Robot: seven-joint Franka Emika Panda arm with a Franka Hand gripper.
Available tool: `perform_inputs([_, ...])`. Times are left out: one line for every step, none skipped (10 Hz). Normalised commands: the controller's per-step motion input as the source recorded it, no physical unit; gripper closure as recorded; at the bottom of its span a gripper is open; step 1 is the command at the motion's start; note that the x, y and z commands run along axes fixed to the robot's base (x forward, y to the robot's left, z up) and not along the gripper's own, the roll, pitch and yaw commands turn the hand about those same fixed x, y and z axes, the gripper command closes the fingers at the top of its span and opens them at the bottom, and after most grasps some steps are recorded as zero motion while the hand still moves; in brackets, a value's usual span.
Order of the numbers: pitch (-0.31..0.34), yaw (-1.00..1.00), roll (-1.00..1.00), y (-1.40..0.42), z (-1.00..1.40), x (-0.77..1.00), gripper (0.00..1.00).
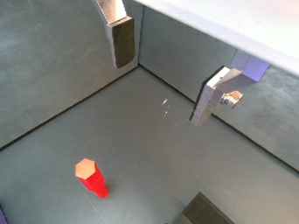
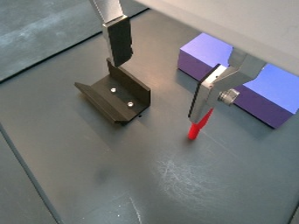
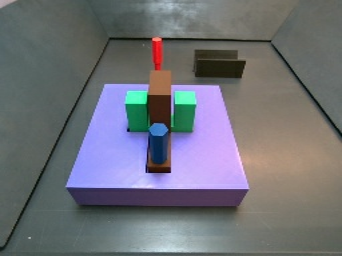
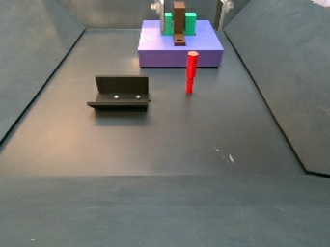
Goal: Pick up the red object. Move up. Move to above the board. Insert the red object.
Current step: Pick up the red object.
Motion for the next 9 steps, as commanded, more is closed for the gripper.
perform_inputs([0.000,0.00,-0.02,0.00,-0.02,0.00,0.00])
perform_inputs([0.000,0.00,0.00,-0.03,0.00,0.00,0.00])
perform_inputs([0.000,0.00,0.00,-0.07,-0.01,0.00,0.00])
perform_inputs([-0.201,-0.32,0.00,-0.62,-0.33,-0.33,0.00])
perform_inputs([0.000,-0.60,0.13,-0.55,-0.17,0.04,0.00])
perform_inputs([-0.173,-0.25,0.16,-0.92,-0.35,-0.05,0.00])
perform_inputs([-0.124,-0.26,0.00,-0.68,-0.39,0.00,0.00])
perform_inputs([-0.070,-0.12,0.03,-0.57,-0.60,0.00,0.00])
perform_inputs([-0.044,0.00,-0.13,-0.07,-0.73,0.00,0.00])
